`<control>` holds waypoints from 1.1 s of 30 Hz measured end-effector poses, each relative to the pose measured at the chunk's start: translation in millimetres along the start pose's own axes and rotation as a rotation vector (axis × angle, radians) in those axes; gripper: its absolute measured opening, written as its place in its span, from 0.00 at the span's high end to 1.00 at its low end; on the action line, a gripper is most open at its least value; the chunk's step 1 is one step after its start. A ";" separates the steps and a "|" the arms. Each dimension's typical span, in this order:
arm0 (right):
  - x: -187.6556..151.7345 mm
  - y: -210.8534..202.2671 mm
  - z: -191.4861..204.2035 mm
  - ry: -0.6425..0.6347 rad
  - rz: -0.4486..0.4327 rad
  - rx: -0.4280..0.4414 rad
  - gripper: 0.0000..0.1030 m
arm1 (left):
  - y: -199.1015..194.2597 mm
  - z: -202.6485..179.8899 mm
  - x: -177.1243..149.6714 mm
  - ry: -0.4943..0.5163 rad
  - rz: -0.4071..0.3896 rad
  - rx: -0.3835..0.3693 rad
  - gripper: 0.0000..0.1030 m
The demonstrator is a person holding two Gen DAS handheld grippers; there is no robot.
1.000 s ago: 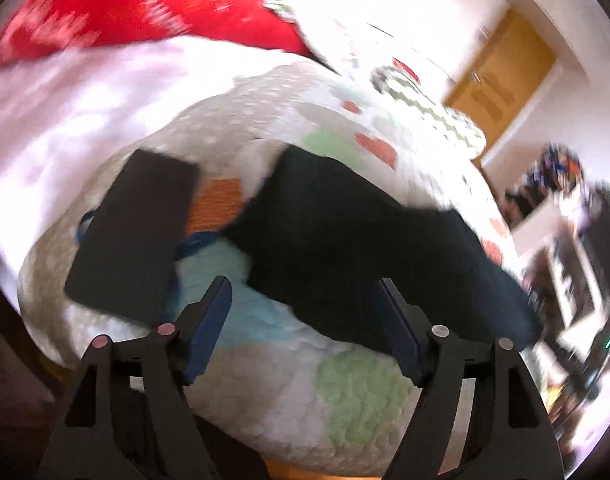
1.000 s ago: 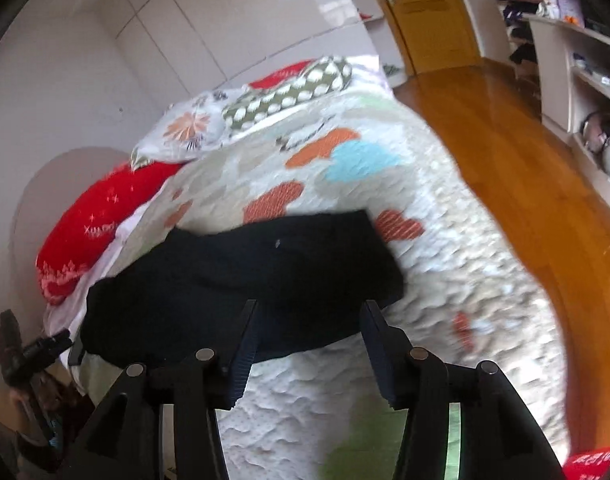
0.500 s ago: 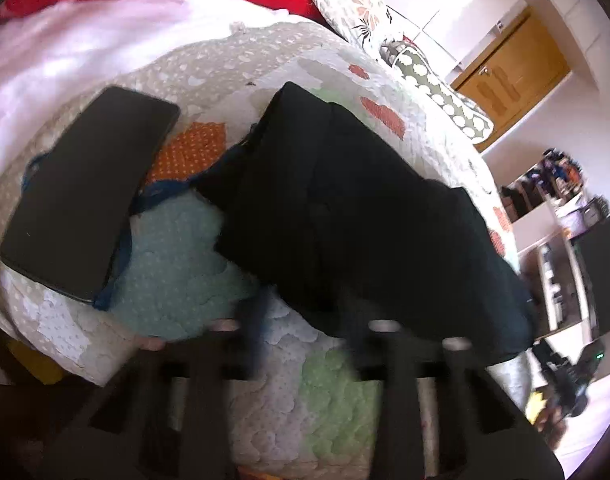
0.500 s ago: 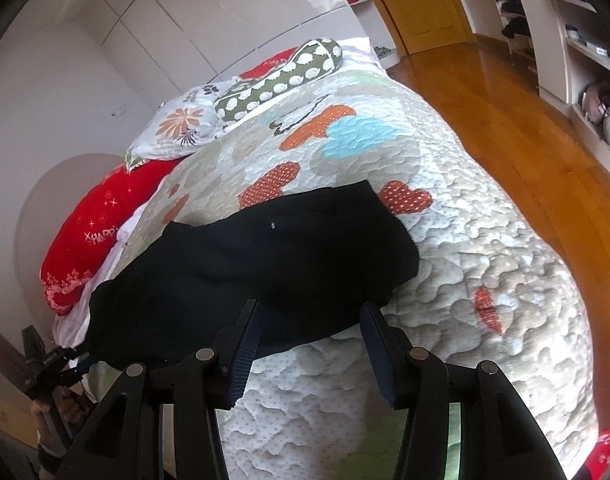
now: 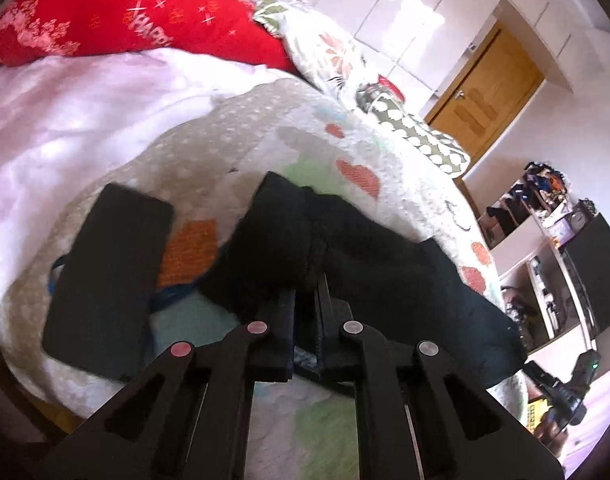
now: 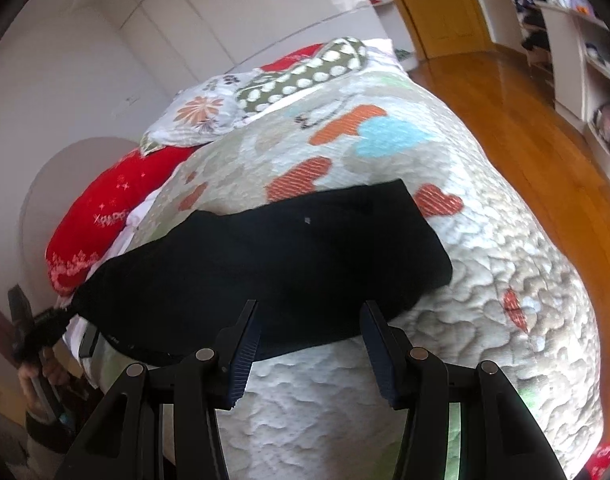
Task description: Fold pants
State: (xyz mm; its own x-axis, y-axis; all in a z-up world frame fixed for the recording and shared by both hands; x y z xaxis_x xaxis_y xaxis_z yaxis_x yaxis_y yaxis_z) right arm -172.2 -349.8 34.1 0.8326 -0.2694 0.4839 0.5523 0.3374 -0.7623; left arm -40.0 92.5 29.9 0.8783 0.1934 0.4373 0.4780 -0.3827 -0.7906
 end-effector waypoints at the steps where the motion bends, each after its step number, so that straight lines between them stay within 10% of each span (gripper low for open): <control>1: 0.3 0.1 0.6 -0.003 0.000 -0.003 0.52 | 4.0 4.6 -3.5 -0.001 0.014 0.022 0.94; 11: 35.0 -0.9 -10.3 0.011 -0.047 -0.103 0.52 | 25.1 13.1 -27.0 -0.007 0.081 0.116 0.87; 19: 67.4 45.1 37.2 -0.067 -0.002 0.047 0.52 | -27.1 -9.4 -10.3 0.031 -0.119 0.226 0.57; 27: 70.1 103.8 35.1 -0.058 0.121 -0.066 0.53 | 44.4 -47.8 33.8 0.159 0.019 0.240 0.56; 33: 106.8 114.9 114.2 -0.247 0.087 0.052 0.45 | 95.8 -23.8 56.3 0.155 0.099 0.390 0.54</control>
State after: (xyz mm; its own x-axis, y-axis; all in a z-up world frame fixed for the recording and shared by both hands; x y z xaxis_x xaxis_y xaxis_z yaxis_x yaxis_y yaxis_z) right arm -15.0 -236.9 47.2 0.8584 -0.0111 0.5128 0.4744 0.3973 -0.7855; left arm 54.8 45.2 -11.0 0.9217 0.0233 0.3872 0.3876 -0.0163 -0.9217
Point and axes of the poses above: each gripper's, at about its wrist camera, not at the fingertips, and y roughly the way its jaws point, z to its left, x to its top, the point moved 7 cm from there along y, roughly the way its jaws point, and after that the axes turned 13 degrees about z, right-handed, at the moved point
